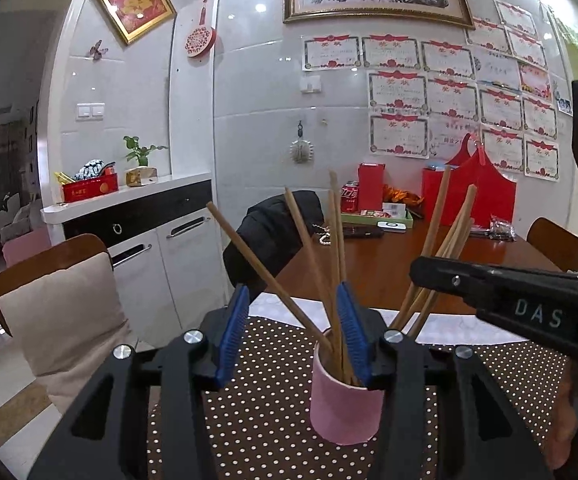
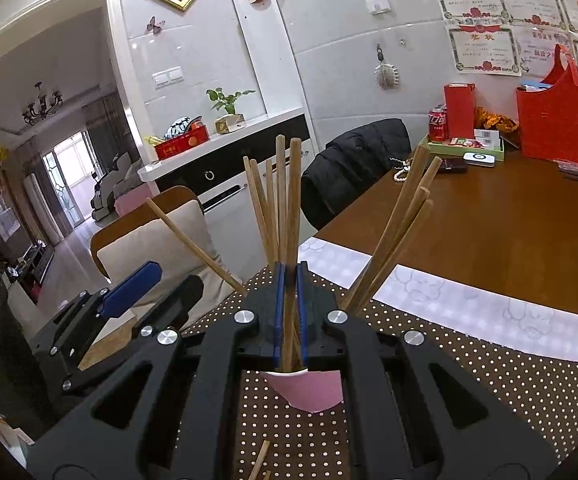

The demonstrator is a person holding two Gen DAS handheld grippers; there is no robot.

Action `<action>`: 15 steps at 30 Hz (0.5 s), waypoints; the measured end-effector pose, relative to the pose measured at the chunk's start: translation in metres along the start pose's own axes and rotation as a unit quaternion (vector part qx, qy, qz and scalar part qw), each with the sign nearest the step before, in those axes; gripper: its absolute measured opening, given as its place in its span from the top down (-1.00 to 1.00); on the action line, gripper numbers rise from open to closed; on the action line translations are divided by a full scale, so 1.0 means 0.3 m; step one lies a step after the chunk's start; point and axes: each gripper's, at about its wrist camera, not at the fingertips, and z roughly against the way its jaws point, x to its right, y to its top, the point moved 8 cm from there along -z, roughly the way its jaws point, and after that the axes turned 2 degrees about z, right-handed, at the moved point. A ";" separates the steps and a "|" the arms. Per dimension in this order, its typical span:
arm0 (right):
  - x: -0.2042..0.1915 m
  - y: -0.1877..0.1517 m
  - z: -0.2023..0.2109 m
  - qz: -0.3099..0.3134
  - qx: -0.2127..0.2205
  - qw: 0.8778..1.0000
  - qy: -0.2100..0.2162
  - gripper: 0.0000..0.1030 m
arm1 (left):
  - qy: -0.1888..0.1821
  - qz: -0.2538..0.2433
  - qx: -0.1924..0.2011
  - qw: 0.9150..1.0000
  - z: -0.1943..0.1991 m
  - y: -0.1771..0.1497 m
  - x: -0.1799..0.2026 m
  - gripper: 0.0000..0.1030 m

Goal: Organize utensils
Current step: 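Lower the chopsticks into the pink cup and open both grippers, then move both open grippers back over the last loose chopsticks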

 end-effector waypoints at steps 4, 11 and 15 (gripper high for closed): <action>-0.004 0.007 0.009 0.000 0.005 1.000 -0.001 0.86 | 0.022 -0.004 0.009 1.000 0.035 0.007 -0.018 -0.08; -0.016 -0.001 0.034 -0.005 0.015 1.000 0.000 -0.03 | 0.035 -0.006 0.012 0.999 0.107 0.023 -0.049 -0.08; -0.032 -0.002 0.075 -0.004 0.031 0.999 -0.004 -0.03 | 0.045 -0.014 0.020 0.999 0.162 0.034 -0.069 -0.12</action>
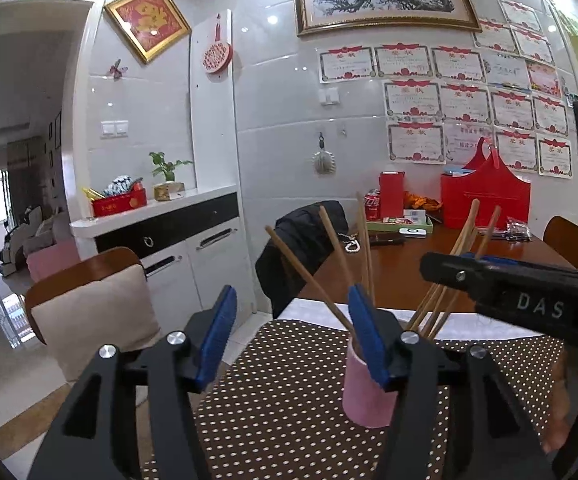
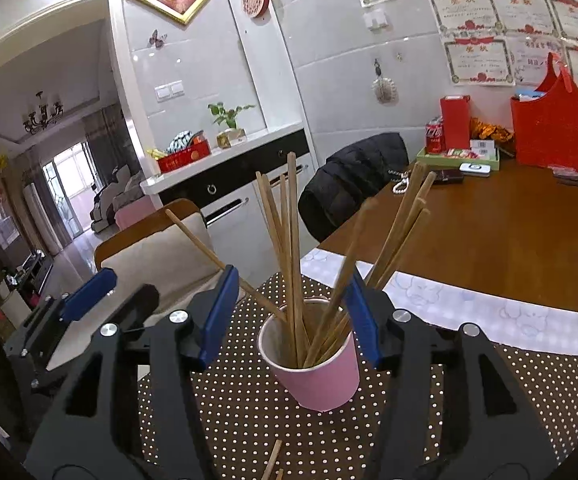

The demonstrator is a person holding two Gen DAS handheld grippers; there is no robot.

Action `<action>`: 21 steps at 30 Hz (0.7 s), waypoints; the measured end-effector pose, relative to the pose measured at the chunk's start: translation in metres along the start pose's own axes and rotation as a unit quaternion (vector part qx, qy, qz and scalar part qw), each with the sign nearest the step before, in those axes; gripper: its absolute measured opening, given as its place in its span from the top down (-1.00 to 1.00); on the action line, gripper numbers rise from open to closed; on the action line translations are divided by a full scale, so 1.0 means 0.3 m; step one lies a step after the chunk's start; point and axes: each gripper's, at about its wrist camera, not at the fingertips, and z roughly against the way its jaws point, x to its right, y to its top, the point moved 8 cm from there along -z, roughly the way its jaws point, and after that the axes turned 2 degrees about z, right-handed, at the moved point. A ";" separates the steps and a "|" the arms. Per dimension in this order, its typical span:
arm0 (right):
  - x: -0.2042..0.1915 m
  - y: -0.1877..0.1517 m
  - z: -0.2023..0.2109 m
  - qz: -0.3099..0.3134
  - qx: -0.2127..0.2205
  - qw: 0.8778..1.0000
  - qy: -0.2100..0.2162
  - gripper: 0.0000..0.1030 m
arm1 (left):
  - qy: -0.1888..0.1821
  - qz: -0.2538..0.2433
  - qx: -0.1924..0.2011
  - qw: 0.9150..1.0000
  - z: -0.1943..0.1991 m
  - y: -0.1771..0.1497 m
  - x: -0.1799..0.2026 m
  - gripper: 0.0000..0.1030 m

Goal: Organize utensils
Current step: 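Move both open grippers back over the last loose chopsticks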

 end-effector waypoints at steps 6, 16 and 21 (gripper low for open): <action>-0.010 -0.014 0.068 0.001 0.003 1.000 -0.013 -0.14 | -0.003 0.014 0.002 1.000 0.084 0.009 -0.029 -0.12; -0.020 -0.039 0.237 0.006 0.024 0.999 -0.038 -0.34 | -0.003 0.018 0.005 1.000 0.229 -0.008 -0.034 -0.12; -0.051 -0.080 0.301 0.022 0.015 0.999 -0.039 -0.35 | -0.011 0.015 -0.005 1.000 0.284 -0.039 -0.011 -0.12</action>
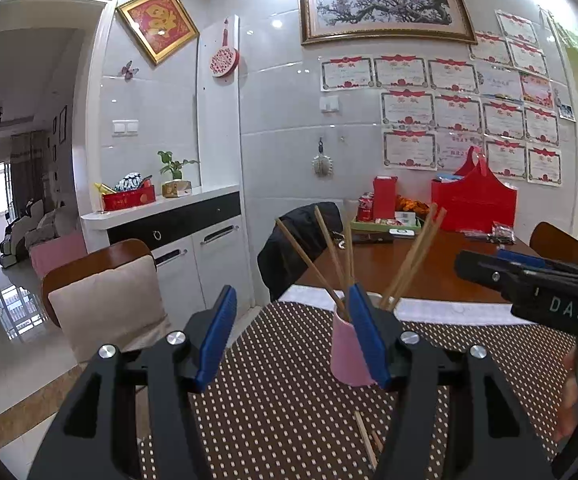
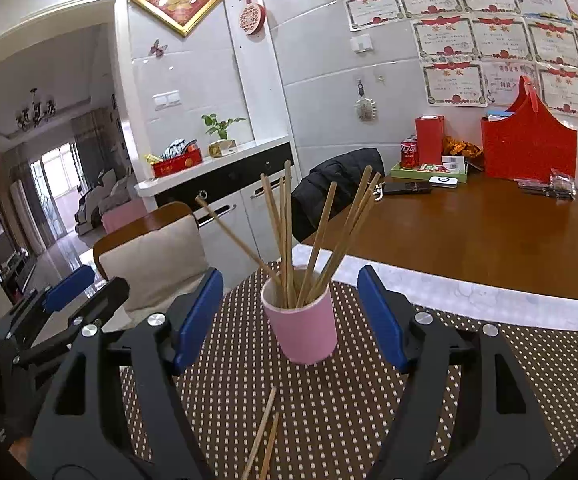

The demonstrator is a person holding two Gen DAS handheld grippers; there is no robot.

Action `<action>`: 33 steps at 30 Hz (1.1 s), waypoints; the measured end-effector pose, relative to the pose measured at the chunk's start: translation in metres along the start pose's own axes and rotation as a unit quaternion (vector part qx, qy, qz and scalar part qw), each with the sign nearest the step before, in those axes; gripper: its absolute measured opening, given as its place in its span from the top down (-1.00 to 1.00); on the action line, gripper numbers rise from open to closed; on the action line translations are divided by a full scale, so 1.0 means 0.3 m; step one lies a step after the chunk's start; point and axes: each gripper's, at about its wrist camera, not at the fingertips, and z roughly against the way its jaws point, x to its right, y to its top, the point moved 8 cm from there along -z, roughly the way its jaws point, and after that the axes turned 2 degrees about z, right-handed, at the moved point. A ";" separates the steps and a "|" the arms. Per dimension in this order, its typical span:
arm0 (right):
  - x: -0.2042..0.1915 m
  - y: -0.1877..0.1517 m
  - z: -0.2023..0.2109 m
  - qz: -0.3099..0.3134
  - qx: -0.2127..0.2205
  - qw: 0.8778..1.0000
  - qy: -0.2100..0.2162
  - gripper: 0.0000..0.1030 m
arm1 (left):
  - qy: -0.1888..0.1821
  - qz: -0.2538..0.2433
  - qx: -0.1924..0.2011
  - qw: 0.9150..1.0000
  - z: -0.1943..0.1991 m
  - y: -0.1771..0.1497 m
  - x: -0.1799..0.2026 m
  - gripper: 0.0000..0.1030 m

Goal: Organize utensils
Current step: 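Move both open grippers back over the last loose chopsticks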

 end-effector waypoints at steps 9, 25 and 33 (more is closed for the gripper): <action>-0.009 -0.143 0.077 0.015 -0.041 0.999 -0.007 -0.35 | -0.022 -0.016 -0.050 0.998 0.050 -0.136 0.070 -0.12; 0.040 -0.448 0.027 -0.004 -0.178 0.984 -0.008 -0.35 | -0.100 0.009 -0.276 0.956 -0.088 -0.497 0.091 -0.12; 0.075 -0.567 -0.025 -0.026 -0.220 0.975 -0.008 -0.35 | -0.107 -0.043 -0.346 0.931 -0.142 -0.639 0.148 -0.12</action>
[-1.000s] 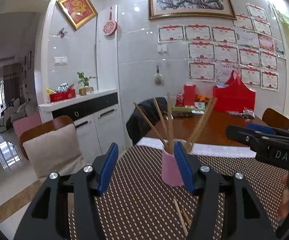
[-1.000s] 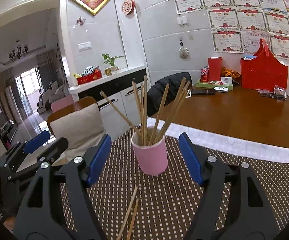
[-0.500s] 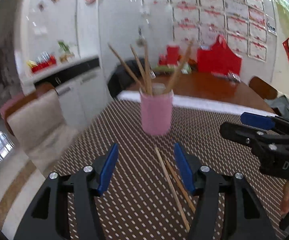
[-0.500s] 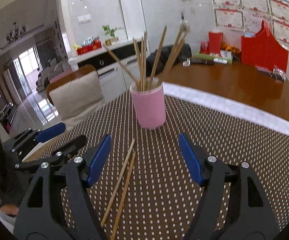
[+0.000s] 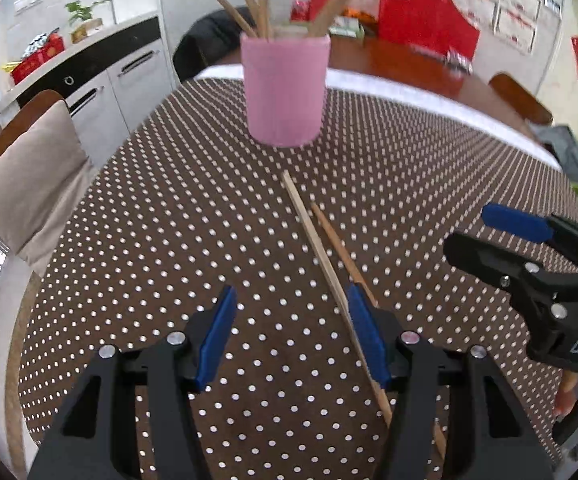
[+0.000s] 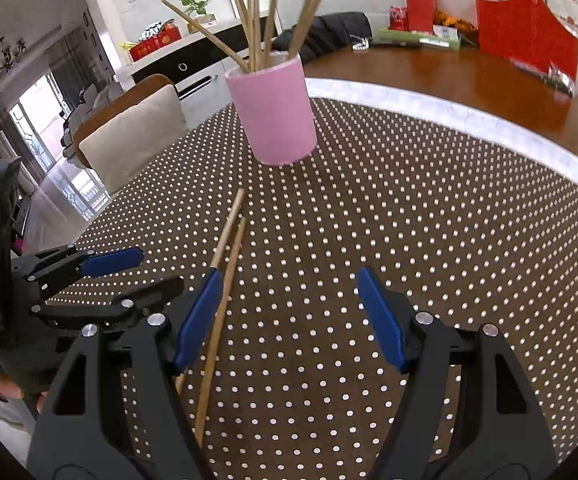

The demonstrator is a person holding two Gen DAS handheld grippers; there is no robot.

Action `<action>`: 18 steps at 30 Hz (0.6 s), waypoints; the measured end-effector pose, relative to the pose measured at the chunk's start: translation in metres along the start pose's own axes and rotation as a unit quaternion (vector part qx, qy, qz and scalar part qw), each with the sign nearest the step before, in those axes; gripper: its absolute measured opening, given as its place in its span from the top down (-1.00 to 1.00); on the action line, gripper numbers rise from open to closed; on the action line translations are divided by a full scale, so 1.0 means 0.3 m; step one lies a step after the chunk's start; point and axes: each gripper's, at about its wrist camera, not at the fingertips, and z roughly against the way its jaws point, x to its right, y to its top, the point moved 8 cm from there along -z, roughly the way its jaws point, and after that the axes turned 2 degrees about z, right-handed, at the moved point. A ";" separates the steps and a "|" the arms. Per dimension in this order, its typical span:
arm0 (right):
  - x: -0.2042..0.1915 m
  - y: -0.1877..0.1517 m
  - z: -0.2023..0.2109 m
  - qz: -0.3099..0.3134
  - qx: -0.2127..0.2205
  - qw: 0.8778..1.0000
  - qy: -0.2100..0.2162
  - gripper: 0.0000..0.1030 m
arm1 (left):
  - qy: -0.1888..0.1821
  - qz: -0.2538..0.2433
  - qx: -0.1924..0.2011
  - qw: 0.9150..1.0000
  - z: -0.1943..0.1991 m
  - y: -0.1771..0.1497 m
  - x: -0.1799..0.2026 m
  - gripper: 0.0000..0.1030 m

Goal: Organize utensils
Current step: 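Move both open grippers back over the last loose chopsticks, then close the left gripper on a chopstick while the right gripper grasps the last one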

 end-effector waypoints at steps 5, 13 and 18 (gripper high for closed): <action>0.042 -0.017 -0.012 -0.017 -0.002 1.000 0.006 -0.35 | 0.009 -0.033 -0.032 0.999 -0.067 0.009 0.040 -0.12; 0.053 -0.034 -0.007 -0.036 -0.004 0.999 0.024 -0.35 | 0.002 -0.038 -0.070 0.997 -0.152 0.081 0.046 -0.12; 0.049 -0.039 -0.006 -0.035 -0.007 0.999 0.027 -0.35 | 0.001 -0.028 -0.075 0.997 -0.176 0.134 0.034 0.29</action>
